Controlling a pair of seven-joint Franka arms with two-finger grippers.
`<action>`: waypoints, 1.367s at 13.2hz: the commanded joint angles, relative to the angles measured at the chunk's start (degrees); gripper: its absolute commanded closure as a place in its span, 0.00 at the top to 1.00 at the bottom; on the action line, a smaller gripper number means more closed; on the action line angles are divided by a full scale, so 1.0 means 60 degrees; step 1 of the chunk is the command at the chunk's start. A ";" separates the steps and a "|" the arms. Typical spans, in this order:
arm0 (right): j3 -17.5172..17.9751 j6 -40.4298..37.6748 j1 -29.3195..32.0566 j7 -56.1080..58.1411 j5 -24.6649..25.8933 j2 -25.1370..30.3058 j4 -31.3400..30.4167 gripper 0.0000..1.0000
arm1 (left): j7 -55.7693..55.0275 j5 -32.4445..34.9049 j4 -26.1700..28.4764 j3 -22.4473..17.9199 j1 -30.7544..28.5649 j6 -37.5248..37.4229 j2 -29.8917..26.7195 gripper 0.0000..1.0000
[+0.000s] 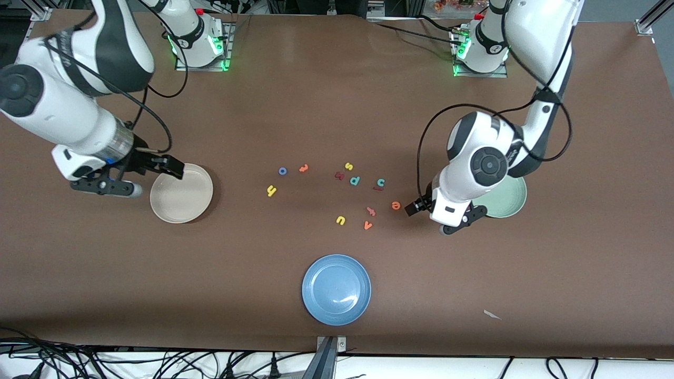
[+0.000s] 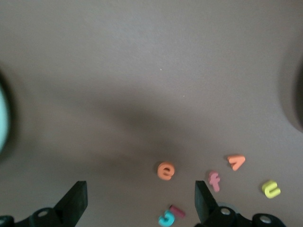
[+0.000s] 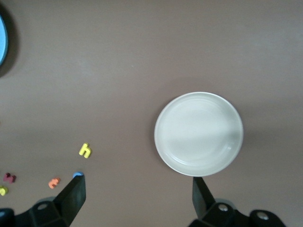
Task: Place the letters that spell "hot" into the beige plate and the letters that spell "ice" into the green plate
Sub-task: 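Grasp yellow h with the right gripper while the left gripper grasps orange e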
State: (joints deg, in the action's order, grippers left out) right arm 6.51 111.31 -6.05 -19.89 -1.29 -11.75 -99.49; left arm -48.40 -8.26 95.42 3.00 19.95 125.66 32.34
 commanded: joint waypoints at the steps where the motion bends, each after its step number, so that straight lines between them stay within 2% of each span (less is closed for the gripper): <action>1: 0.0452 0.0956 0.0057 -0.0886 -0.0123 -0.0573 -0.0117 1.00 | -0.0793 -0.0263 -0.0098 -0.0119 0.0424 0.1009 0.0804 0.99; 3: 0.0847 0.1237 0.0086 -0.1777 -0.0065 -0.1174 -0.0001 1.00 | -0.0868 -0.0263 -0.0069 -0.0119 0.0614 0.1234 0.1157 0.99; 5: 0.1111 0.1516 -0.0001 -0.2686 -0.0020 -0.1366 -0.0103 1.00 | -0.0941 -0.0249 -0.0025 -0.0119 0.0731 0.1234 0.1231 0.96; 7: 0.1142 0.1531 -0.0250 -0.3712 0.0053 -0.1586 -0.0118 1.00 | -0.1029 -0.0190 -0.0040 -0.0134 0.0937 0.1248 0.1450 0.93; 10: 0.1142 0.2246 -0.0587 -0.5016 0.0111 -0.1631 -0.0657 1.00 | -0.1146 -0.0161 -0.0054 -0.0148 0.1069 0.1278 0.1554 0.78; 12: 0.1142 0.2934 -0.0763 -0.5632 0.0126 -0.1689 -0.1170 1.00 | -0.1147 -0.0161 -0.0069 -0.0163 0.1127 0.1278 0.1641 0.64; 14: 0.1142 0.3374 -0.0968 -0.6655 0.0213 -0.1995 -0.1304 1.00 | -0.1147 -0.0103 -0.0098 -0.0192 0.1143 0.1307 0.1744 0.57; 16: 0.1142 0.3697 -0.1216 -0.7594 0.0360 -0.2318 -0.1304 1.00 | -0.1306 0.0583 -0.0113 -0.0178 0.1157 0.1307 0.1802 0.55; 18: 0.1142 0.3903 -0.1349 -0.8239 0.0681 -0.2640 -0.1304 1.00 | -0.1527 0.0762 -0.0186 -0.0178 0.1157 0.1322 0.1890 0.36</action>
State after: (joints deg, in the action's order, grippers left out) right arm 13.12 132.83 -13.44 -64.76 0.63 -26.00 -107.21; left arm -55.56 -6.16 95.42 2.83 26.05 133.14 42.26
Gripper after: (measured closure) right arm 0.000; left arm 0.458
